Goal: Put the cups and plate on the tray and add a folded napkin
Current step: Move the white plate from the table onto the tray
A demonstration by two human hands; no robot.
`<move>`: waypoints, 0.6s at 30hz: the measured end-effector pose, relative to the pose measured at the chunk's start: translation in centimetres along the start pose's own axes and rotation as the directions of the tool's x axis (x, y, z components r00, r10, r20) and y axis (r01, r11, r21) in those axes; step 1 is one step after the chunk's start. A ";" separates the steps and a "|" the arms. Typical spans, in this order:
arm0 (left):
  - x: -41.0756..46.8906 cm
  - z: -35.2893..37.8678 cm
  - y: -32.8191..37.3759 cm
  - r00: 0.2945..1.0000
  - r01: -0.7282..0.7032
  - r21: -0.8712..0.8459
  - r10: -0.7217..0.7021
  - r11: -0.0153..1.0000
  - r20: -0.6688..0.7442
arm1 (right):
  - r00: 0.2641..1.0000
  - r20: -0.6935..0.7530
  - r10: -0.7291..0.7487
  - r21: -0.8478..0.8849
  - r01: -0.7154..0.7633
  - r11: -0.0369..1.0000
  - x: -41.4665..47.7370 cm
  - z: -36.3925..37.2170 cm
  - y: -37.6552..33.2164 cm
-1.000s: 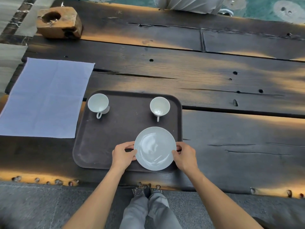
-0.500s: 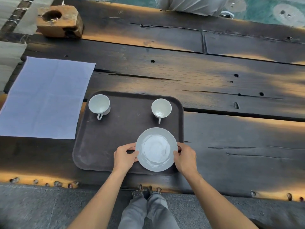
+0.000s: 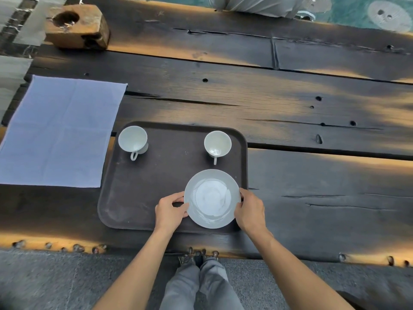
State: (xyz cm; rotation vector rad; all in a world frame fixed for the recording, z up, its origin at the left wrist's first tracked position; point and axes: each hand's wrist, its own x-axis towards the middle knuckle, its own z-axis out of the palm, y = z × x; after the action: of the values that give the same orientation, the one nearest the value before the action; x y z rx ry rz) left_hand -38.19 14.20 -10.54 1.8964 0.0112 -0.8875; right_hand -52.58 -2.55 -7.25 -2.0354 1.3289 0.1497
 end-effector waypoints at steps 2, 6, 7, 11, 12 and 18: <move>-0.1 0.0 0.1 1.000 -0.003 0.009 0.003 1.000 0.000 | 1.000 0.005 0.004 -0.027 -0.004 1.000 0.0 -0.1 -0.3; -0.1 0.1 0.4 1.000 -0.018 0.063 0.018 0.998 -0.003 | 1.000 0.013 0.012 -0.081 -0.011 0.997 -0.2 -0.2 -0.4; -0.2 0.1 0.4 1.000 -0.021 0.078 0.021 0.997 -0.003 | 1.000 0.017 0.017 -0.078 -0.015 0.997 -0.3 -0.2 -0.4; -0.2 0.2 0.5 1.000 -0.007 0.115 0.008 0.993 -0.012 | 0.999 0.028 0.023 -0.062 -0.021 0.998 -0.6 -0.2 -0.4; -0.2 0.3 0.5 1.000 -0.007 0.121 0.008 0.993 -0.013 | 0.999 0.029 0.023 -0.064 -0.021 0.998 -0.7 -0.3 -0.5; -0.5 0.5 0.6 0.999 0.034 0.085 -0.033 0.996 -0.012 | 0.995 0.101 -0.001 -0.068 0.008 0.998 -0.9 -0.8 -0.6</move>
State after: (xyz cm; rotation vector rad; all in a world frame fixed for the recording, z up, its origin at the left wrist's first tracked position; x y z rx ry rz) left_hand -38.65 13.70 -9.90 1.9854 0.0118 -0.9138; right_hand -52.72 -2.16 -5.95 -2.0591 1.2730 0.2956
